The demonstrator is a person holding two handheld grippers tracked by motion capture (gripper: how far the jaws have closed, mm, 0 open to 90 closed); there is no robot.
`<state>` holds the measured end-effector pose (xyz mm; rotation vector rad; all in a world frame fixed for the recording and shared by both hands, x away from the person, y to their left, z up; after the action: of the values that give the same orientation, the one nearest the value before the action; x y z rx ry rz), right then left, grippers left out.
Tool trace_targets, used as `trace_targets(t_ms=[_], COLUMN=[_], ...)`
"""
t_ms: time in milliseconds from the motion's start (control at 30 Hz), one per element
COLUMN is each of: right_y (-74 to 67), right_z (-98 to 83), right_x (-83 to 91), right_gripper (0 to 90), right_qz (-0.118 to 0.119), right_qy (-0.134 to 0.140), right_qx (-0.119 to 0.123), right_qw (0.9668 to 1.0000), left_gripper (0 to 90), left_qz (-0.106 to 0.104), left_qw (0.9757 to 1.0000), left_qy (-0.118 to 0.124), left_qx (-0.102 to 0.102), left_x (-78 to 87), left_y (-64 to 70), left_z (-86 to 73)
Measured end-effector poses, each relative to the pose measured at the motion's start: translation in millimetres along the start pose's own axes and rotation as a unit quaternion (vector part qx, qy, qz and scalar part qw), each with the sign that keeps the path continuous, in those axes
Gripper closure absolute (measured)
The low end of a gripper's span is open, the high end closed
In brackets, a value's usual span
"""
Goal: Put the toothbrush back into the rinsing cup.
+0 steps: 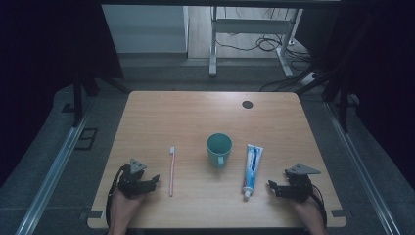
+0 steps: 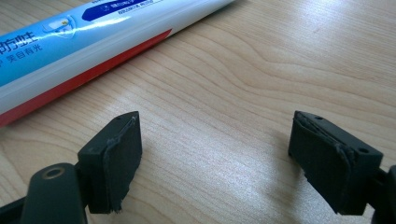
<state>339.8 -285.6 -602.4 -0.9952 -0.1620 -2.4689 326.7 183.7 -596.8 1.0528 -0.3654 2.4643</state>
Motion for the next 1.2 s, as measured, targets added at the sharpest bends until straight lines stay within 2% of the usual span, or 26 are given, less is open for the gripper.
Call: trace_targets(t_ms=[100, 467, 600, 767, 1000, 1200], right_y=[-0.1, -0.1, -0.2, -0.2, -0.1, -0.1], right_z=[0.0, 0.1, 0.1, 0.1, 0.3, 0.3], right_x=[-0.1, -0.2, -0.2, -0.2, -0.5, -0.5], right_gripper=[17.0, 16.7, 16.6, 16.6, 16.4, 16.4], right_qz=[0.000, 0.000, 0.001, 0.001, 0.001, 0.001], right_qy=[0.000, 0.000, 0.000, 0.000, 0.000, 0.000], right_qx=[0.000, 0.001, 0.000, 0.000, 0.001, 0.001], right_qw=[1.0000, 1.0000, 1.0000, 1.0000, 1.0000, 1.0000], left_gripper=[35.6, 55.4, 61.6, 72.1, 85.4, 89.4], left_qz=[-0.006, -0.023, -0.025, -0.037, -0.052, -0.068], left_qw=[1.0000, 0.9997, 0.9996, 0.9991, 0.9981, 0.9970], left_qy=[0.005, 0.010, 0.008, 0.006, 0.008, 0.015], left_qx=[-0.006, 0.004, -0.008, -0.022, -0.032, -0.034], left_x=[3.2, 6.0, 6.2, 6.5, 6.4, 7.4], left_y=[3.1, 8.1, 11.9, 18.3, 25.6, 32.2], left_z=[4.5, 14.3, 17.8, 22.3, 27.6, 33.7])
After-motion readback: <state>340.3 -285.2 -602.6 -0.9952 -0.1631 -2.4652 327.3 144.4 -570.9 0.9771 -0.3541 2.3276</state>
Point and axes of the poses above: each handheld gripper's, and its own axes: x roughly backward along the jaws, z roughly out of its top, y roughly to its right, the point moved 9 cm from there along -x, roughly forward along the jaws, and after that the axes turned 5 degrees about -x, right-handed, at the moved point
